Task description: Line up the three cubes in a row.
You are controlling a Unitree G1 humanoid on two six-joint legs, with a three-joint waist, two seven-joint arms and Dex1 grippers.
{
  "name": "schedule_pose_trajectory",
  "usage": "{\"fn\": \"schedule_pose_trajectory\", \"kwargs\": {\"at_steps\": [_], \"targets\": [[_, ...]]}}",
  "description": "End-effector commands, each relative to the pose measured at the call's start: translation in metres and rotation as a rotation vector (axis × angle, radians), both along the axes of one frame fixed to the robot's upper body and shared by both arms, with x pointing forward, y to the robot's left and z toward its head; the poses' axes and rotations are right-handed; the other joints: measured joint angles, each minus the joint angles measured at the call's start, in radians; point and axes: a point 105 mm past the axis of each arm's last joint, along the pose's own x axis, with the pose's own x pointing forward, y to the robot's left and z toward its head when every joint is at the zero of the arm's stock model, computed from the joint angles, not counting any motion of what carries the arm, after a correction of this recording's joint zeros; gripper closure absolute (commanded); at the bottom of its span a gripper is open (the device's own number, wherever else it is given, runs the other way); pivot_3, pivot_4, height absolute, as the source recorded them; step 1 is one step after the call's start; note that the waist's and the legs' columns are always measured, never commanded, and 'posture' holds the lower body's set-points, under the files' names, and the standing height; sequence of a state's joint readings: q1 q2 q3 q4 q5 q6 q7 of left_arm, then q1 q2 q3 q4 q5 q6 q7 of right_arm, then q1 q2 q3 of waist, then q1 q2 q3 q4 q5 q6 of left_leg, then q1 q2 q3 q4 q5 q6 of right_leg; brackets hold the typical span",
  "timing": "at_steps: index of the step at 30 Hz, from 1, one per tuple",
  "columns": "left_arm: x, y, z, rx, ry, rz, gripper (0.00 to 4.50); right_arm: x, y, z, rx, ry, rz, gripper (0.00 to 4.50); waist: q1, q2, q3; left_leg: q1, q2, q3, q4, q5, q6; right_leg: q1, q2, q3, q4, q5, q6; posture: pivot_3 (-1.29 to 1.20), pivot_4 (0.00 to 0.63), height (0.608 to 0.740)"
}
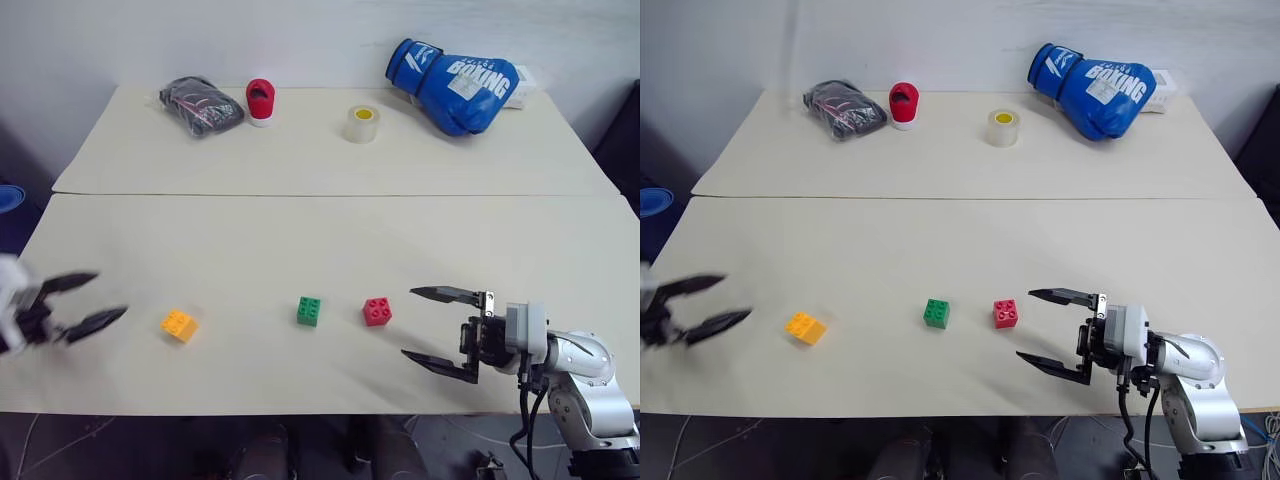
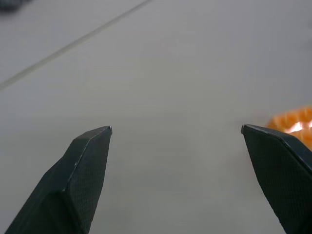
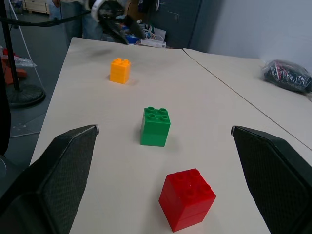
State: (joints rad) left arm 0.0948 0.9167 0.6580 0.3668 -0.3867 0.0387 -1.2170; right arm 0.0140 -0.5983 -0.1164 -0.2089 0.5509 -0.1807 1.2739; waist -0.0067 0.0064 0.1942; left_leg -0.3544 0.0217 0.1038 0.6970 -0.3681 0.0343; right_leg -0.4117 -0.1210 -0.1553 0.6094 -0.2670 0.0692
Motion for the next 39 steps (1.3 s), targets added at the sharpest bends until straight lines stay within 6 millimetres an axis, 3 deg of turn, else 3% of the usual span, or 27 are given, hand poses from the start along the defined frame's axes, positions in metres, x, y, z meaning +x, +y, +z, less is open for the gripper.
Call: {"fn": "schedule_pose_trajectory", "kwargs": {"at_steps": [1, 5, 7, 10, 15, 18, 21, 28, 31, 35, 39], "targets": [[-0.017, 0.002, 0.007, 0.045, -0.077, 0.022, 0.03, -0.004, 0.002, 0.008, 0.002, -0.065, 0.023, 0.0, 0.013, -0.001, -0.001, 0.0, -0.001, -0.001, 0.0, 0.0, 0.0, 0.0, -0.002, -0.001, -0.001, 0.0, 0.0, 0.0, 0.15, 0.74], [-0.025, -0.021, -0.005, -0.007, -0.069, -0.009, 0.03, -0.005, 0.001, 0.006, -0.008, -0.071, 0.037, 0.0, 0.032, -0.001, -0.001, 0.0, -0.005, -0.002, 0.0, -0.003, -0.001, 0.0, -0.008, -0.001, -0.001, 0.0, 0.0, 0.0, 0.15, 0.74], [-0.023, -0.043, -0.013, -0.021, -0.05, -0.035, 0.03, -0.006, 0.0, 0.005, -0.013, -0.069, 0.049, 0.0, 0.034, -0.001, -0.001, 0.0, -0.005, -0.003, 0.0, -0.003, -0.001, 0.0, -0.009, -0.001, -0.001, 0.0, 0.0, 0.0, 0.15, 0.74], [-0.013, -0.081, -0.02, -0.104, -0.069, -0.016, 0.03, -0.008, -0.002, 0.005, -0.022, -0.058, 0.067, 0.0, 0.03, 0.0, 0.0, 0.001, -0.006, -0.003, 0.0, -0.003, 0.0, 0.0, -0.009, -0.001, -0.001, 0.0, 0.0, 0.0, 0.15, 0.74], [0.002, -0.119, -0.035, -0.228, -0.075, 0.066, 0.03, -0.011, -0.004, 0.004, -0.035, -0.046, 0.078, 0.0, 0.029, 0.0, 0.0, 0.001, -0.005, -0.002, 0.0, -0.001, 0.003, 0.0, -0.008, -0.001, 0.0, 0.0, 0.0, 0.0, 0.15, 0.74], [0.009, -0.124, -0.046, -0.22, -0.07, 0.117, 0.03, -0.011, -0.004, 0.004, -0.04, -0.043, 0.071, 0.0, 0.028, 0.0, 0.0, 0.001, -0.005, -0.001, 0.0, -0.001, 0.003, 0.0, -0.008, -0.001, 0.0, 0.0, 0.0, 0.0, 0.15, 0.74], [0.014, -0.123, -0.049, -0.199, -0.073, 0.139, 0.6, -0.007, -0.006, 0.006, -0.043, -0.053, 0.044, 0.0, 0.03, 0.0, 0.0, 0.001, -0.005, -0.001, 0.0, -0.001, 0.003, 0.0, -0.008, -0.001, 0.0, 0.0, 0.0, 0.0, 0.15, 0.74], [0.022, -0.127, -0.036, -0.177, -0.119, 0.052, 2.91, -0.005, -0.011, 0.006, -0.051, -0.065, -0.006, 0.0, 0.032, 0.0, -0.001, 0.001, -0.005, -0.001, 0.0, -0.001, 0.004, 0.0, -0.008, -0.001, -0.001, 0.0, 0.0, 0.0, 0.15, 0.74], [0.033, -0.128, -0.025, -0.14, -0.155, -0.029, 3.01, -0.005, -0.013, 0.003, -0.052, -0.057, -0.027, 0.0, 0.034, 0.0, -0.001, 0.001, -0.005, -0.002, 0.0, -0.001, 0.004, 0.0, -0.008, -0.001, 0.0, 0.0, 0.0, 0.0, 0.15, 0.74], [0.058, -0.146, -0.016, 0.107, -0.187, -0.427, 3.01, -0.003, -0.022, 0.003, -0.068, -0.055, -0.077, 0.0, 0.037, 0.0, -0.001, 0.0, -0.006, -0.002, 0.0, 0.0, 0.003, 0.0, -0.008, -0.003, 0.0, 0.0, 0.0, 0.0, 0.15, 0.74], [0.076, -0.162, -0.005, 0.085, -0.177, -0.661, 3.01, 0.002, -0.032, 0.006, -0.098, -0.061, -0.106, 0.0, 0.029, 0.001, -0.001, 0.0, -0.007, 0.001, 0.0, 0.001, 0.005, 0.0, -0.008, -0.003, 0.002, 0.0, 0.001, 0.0, 0.15, 0.74]]}}
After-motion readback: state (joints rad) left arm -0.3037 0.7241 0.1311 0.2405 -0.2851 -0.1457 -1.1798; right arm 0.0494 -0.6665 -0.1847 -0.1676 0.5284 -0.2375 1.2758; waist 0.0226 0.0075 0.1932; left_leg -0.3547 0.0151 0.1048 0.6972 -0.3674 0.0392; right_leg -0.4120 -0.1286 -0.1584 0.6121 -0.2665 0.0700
